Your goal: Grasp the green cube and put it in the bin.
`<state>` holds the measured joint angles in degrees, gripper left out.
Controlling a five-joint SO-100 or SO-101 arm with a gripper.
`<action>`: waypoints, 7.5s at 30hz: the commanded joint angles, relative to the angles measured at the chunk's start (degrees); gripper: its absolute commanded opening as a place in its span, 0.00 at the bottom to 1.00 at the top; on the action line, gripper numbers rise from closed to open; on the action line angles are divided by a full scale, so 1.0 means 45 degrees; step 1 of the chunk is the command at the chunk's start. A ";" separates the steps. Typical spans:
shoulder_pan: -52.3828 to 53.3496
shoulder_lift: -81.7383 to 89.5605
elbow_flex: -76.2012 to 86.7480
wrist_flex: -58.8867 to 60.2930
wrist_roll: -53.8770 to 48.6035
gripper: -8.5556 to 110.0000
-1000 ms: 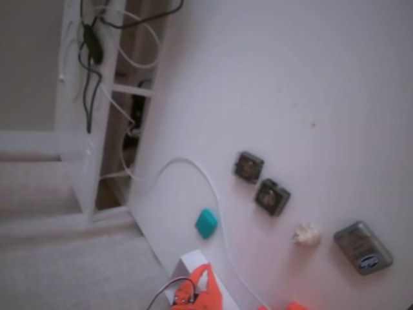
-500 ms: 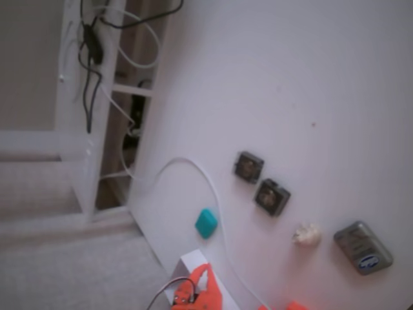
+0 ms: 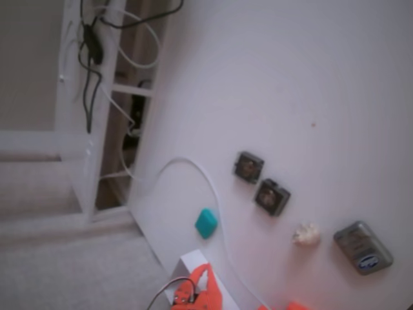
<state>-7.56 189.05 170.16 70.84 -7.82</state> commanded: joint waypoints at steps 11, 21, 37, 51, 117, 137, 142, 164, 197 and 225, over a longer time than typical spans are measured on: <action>-0.0234 -0.2910 -0.3496 0.0137 -0.1465 0.09; 0.0898 -1.2676 -1.1875 0.0020 -0.1543 0.34; 0.2695 -1.7656 -1.0937 -0.1426 -0.2715 0.51; 0.2676 -1.9219 -1.0215 -0.1543 -0.3730 0.50; 0.1875 -2.3613 -1.2520 -0.1289 -0.4805 0.34; 0.2090 -2.3535 -1.2324 -0.1406 -0.4824 0.02; 0.2129 -2.3418 -1.2324 -0.1465 -0.4805 0.00; 0.1113 -1.9414 -1.2207 -0.3457 -0.4492 0.00; -0.5078 -1.0156 -0.7754 0.0527 -0.4902 0.38; 0.3613 -0.4629 -0.2988 -0.6641 -0.4746 0.41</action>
<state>5.98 160.84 152.93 43.42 -29.44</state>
